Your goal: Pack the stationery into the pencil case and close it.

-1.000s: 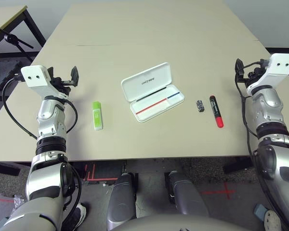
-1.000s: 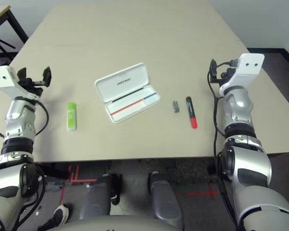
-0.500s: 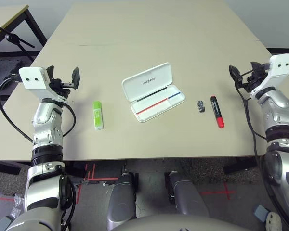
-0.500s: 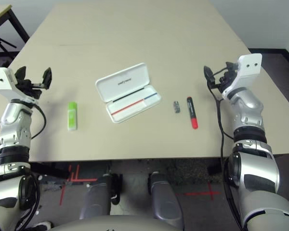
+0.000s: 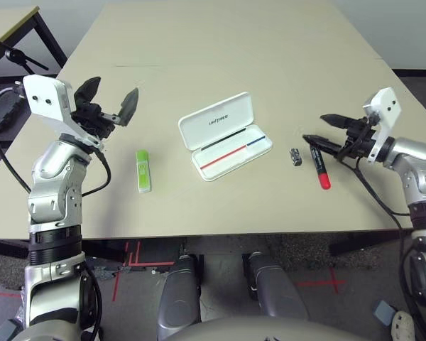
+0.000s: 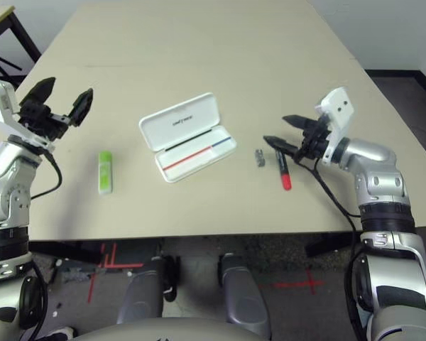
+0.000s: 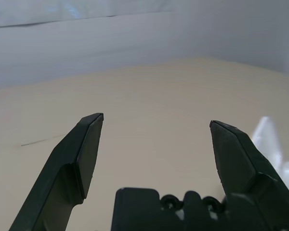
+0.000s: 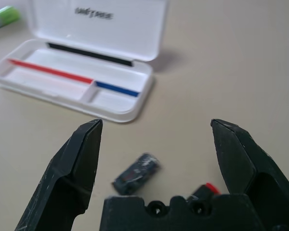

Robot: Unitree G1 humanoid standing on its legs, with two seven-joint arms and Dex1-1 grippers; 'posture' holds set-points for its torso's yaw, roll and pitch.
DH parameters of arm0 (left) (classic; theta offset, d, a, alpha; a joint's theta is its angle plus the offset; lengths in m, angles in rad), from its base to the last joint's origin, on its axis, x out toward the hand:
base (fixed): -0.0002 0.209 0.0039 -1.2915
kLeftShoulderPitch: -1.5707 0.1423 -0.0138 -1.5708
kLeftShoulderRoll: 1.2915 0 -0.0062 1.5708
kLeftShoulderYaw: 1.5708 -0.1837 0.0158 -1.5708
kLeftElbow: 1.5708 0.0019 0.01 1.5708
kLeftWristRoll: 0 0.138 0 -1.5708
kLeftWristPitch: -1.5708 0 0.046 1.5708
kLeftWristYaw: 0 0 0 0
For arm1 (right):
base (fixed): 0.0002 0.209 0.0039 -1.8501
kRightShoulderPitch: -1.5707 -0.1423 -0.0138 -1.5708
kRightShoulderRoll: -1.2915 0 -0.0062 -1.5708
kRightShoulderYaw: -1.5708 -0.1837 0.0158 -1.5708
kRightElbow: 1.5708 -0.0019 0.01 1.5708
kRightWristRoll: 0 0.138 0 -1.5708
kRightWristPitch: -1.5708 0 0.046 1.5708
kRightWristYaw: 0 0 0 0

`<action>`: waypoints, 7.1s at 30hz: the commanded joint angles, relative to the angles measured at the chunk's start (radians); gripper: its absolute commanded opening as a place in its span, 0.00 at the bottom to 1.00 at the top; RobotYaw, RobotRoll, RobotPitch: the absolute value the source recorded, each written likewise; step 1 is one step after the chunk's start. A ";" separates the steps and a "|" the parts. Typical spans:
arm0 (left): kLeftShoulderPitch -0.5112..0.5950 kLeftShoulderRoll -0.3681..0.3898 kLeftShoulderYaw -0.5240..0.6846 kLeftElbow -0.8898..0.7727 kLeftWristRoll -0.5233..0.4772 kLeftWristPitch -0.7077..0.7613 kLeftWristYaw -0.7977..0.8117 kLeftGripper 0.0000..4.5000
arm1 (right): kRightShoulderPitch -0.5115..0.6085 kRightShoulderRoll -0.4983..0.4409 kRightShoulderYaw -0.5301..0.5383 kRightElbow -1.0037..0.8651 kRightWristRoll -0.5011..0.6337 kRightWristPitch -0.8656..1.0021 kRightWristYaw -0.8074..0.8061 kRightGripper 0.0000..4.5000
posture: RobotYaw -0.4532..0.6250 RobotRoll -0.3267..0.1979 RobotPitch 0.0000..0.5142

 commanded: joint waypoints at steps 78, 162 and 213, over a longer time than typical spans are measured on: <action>-0.056 0.224 -0.590 -0.054 0.249 0.123 -0.585 0.01 | 0.127 -0.143 0.065 -0.314 0.097 0.235 0.129 1.00 | 0.31 0.62 0.28; -0.010 0.311 -0.394 -0.132 0.168 0.015 -0.642 1.00 | 0.055 -0.031 -0.049 -0.177 0.060 0.730 -0.581 0.29 | 0.31 0.62 0.34; 0.096 0.343 -0.340 -0.218 0.162 0.071 -0.567 1.00 | -0.246 0.040 0.516 -0.438 -0.171 0.268 0.045 0.10 | 0.40 0.62 0.37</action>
